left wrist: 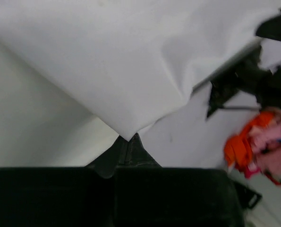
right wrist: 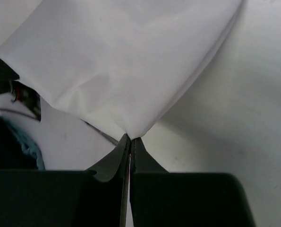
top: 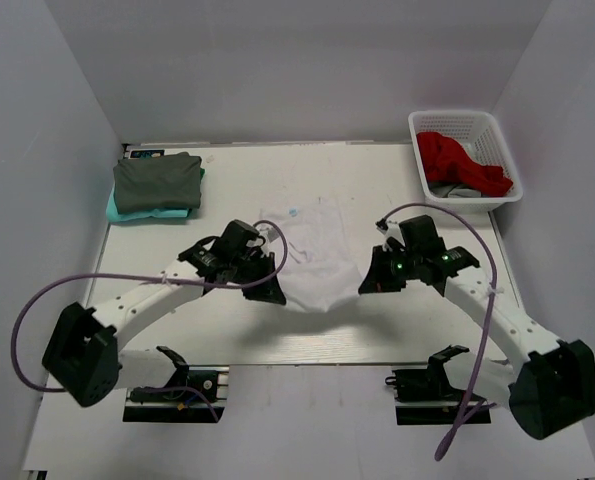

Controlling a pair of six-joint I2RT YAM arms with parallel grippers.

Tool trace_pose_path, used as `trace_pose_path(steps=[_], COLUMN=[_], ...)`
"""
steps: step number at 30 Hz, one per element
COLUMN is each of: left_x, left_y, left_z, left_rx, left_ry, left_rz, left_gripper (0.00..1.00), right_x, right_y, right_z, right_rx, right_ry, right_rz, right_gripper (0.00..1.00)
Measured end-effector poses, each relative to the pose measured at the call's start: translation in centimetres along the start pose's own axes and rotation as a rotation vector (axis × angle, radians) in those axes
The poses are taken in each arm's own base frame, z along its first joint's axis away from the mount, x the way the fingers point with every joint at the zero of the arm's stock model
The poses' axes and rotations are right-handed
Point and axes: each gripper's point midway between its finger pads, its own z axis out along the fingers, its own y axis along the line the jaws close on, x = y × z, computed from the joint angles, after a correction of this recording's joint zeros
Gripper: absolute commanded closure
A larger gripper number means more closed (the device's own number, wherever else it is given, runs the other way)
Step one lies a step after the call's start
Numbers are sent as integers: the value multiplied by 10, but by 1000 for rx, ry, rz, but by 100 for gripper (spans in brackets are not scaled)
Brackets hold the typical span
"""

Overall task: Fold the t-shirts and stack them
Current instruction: Grab one side of the 2/3 rectangular tshirt with both arms, then fold the long partially folded tshirt into a neat square

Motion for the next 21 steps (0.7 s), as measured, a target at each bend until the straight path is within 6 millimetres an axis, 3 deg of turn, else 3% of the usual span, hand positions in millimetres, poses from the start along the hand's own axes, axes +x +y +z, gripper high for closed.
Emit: trace_pose_path(steps=[3, 6, 13, 21], left_x=[23, 33, 23, -2], left_y=[-22, -38, -54, -38], left_z=[-17, -33, -56, -62], left_rx=[104, 176, 190, 51], left_ry=[55, 72, 19, -85], left_rz=[19, 34, 48, 6], left_gripper=[100, 100, 100, 100], right_x=[25, 29, -21, -44], right_y=[13, 25, 58, 49], right_z=[-17, -33, -65, -44], right_rx=[-59, -84, -119, -92], right_ry=[83, 103, -21, 30], right_rz=[-2, -10, -89, -56], right_gripper=[100, 100, 100, 100])
